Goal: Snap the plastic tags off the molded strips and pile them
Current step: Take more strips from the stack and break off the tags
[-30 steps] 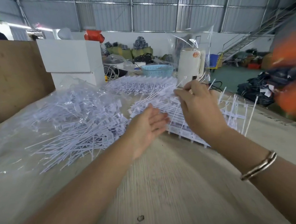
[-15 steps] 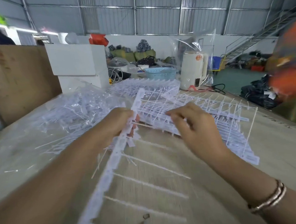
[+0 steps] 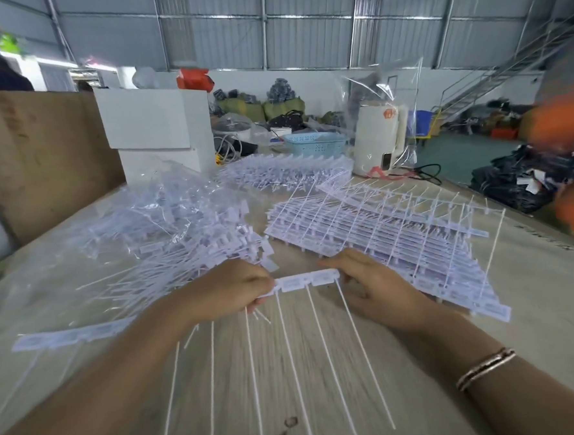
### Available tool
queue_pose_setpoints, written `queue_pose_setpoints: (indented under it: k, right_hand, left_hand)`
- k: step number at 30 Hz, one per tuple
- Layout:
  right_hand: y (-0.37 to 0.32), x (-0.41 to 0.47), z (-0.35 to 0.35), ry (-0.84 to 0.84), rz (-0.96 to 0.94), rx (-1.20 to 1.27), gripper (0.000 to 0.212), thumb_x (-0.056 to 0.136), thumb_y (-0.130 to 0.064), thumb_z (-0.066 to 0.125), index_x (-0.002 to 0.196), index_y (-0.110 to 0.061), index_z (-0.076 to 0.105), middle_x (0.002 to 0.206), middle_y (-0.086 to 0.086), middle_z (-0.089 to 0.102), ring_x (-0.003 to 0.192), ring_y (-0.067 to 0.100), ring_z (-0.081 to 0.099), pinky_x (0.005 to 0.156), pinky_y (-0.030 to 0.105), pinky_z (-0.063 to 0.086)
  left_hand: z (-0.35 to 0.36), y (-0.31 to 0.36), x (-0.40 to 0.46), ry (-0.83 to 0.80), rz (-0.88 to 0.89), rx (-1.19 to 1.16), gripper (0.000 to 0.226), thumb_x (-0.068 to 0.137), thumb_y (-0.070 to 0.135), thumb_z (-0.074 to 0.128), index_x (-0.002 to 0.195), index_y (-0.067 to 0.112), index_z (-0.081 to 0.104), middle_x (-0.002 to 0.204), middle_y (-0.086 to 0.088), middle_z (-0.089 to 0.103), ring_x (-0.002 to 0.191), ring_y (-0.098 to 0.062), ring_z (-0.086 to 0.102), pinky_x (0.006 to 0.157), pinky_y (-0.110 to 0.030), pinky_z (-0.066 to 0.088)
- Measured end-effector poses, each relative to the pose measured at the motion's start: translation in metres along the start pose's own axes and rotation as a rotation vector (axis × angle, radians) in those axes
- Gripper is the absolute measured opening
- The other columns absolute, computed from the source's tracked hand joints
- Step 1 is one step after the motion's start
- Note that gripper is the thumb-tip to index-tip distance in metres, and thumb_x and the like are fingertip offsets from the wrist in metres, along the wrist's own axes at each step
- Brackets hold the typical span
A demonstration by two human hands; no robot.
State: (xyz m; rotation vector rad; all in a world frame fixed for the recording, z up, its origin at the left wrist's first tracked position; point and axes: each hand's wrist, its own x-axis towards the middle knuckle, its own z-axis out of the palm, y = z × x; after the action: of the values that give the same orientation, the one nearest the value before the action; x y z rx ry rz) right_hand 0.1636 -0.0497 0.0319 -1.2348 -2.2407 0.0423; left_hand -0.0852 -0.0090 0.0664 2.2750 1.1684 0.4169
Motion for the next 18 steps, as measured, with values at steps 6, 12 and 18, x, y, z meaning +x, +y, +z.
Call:
queue_pose_setpoints:
  k: [6, 12, 18]
  right_hand:
    - [-0.012, 0.002, 0.009, 0.201, -0.179, -0.213, 0.022, 0.078, -0.025, 0.073, 0.097, -0.016, 0.071, 0.087, -0.004, 0.069, 0.075, 0.013, 0.065, 0.067, 0.028, 0.050]
    - [-0.020, 0.003, 0.012, 0.243, -0.228, -0.213, 0.014, 0.079, -0.029, 0.069, 0.084, -0.017, 0.073, 0.073, -0.006, 0.067, 0.063, 0.012, 0.063, 0.058, 0.022, 0.046]
    - [-0.017, 0.003, 0.016, 0.075, -0.018, 0.239, 0.026, 0.084, -0.034, 0.064, 0.094, -0.012, 0.074, 0.080, -0.012, 0.066, 0.070, 0.005, 0.061, 0.063, 0.027, 0.048]
  left_hand:
    - [0.018, -0.017, -0.008, 0.131, 0.063, 0.017, 0.032, 0.081, 0.056, 0.057, 0.070, 0.026, 0.057, 0.057, 0.009, 0.055, 0.050, -0.003, 0.050, 0.050, -0.018, 0.036]
    - [0.033, -0.011, -0.012, 0.124, 0.156, -0.007, 0.008, 0.082, 0.044, 0.065, 0.084, 0.036, 0.065, 0.074, 0.010, 0.064, 0.067, -0.009, 0.060, 0.067, -0.034, 0.049]
    - [0.031, -0.014, -0.011, 0.209, 0.215, -0.020, 0.013, 0.077, 0.034, 0.074, 0.074, 0.031, 0.061, 0.074, 0.013, 0.059, 0.066, -0.003, 0.054, 0.059, -0.018, 0.039]
